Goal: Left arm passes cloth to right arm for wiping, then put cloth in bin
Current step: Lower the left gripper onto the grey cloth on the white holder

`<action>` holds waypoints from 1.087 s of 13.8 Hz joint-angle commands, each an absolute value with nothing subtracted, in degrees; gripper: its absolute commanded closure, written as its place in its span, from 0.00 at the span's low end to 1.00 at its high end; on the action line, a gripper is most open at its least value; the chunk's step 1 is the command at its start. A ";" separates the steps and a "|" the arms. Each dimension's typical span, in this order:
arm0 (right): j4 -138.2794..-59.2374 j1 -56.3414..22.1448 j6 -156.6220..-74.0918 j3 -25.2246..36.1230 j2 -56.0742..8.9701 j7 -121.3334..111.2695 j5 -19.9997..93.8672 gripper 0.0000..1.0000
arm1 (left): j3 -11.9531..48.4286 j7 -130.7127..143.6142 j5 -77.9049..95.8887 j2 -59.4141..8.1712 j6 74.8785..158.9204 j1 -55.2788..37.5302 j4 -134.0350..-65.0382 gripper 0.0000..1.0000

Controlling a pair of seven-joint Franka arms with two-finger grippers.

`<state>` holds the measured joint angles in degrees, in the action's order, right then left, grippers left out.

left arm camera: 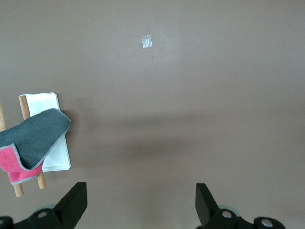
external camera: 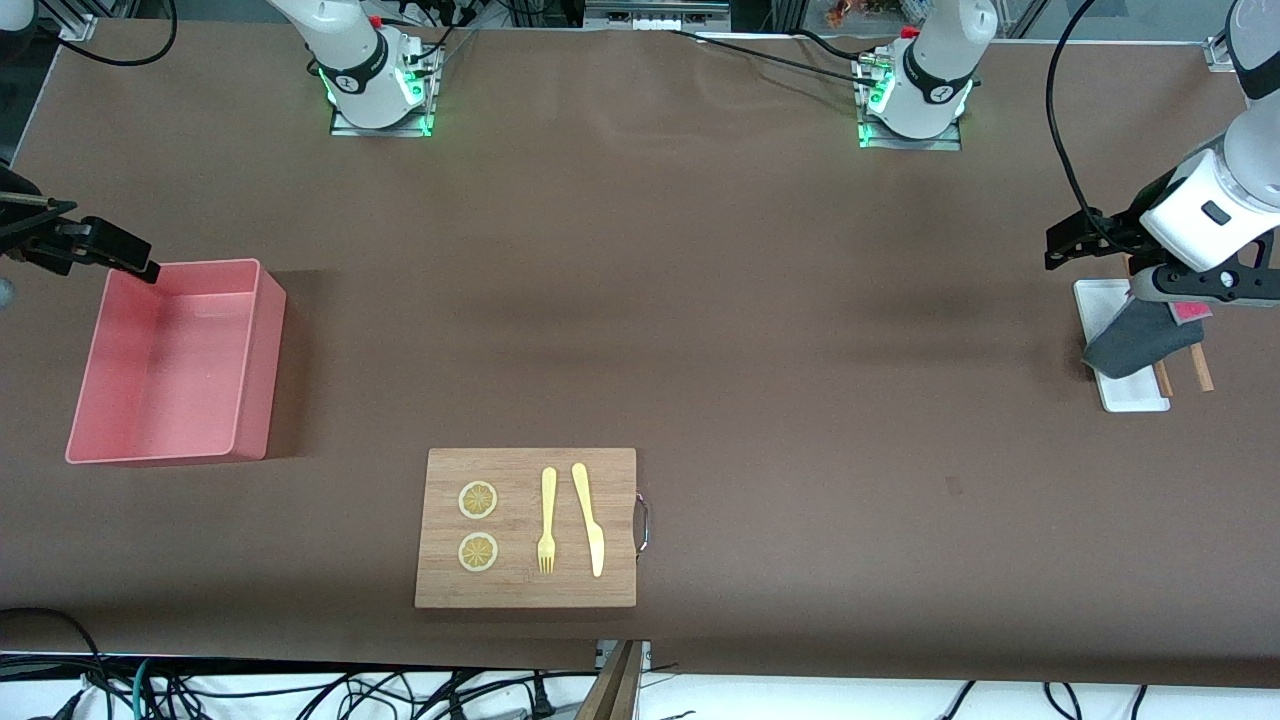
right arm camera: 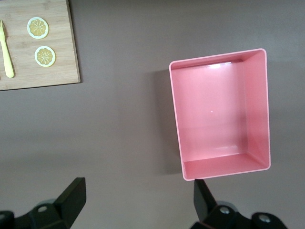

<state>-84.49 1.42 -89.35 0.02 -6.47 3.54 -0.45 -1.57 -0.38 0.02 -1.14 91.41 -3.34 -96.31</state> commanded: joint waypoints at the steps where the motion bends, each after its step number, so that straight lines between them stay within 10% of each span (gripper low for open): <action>1: -84.81 1.58 -89.74 0.00 -6.07 2.64 -0.70 0.00 | -1.76 -0.52 0.70 -0.09 92.11 -3.25 -97.29 0.00; 15: -84.81 1.50 -89.74 -0.09 -6.15 2.72 -0.70 0.00 | -2.02 -1.05 1.05 -2.72 92.29 0.43 -97.21 0.00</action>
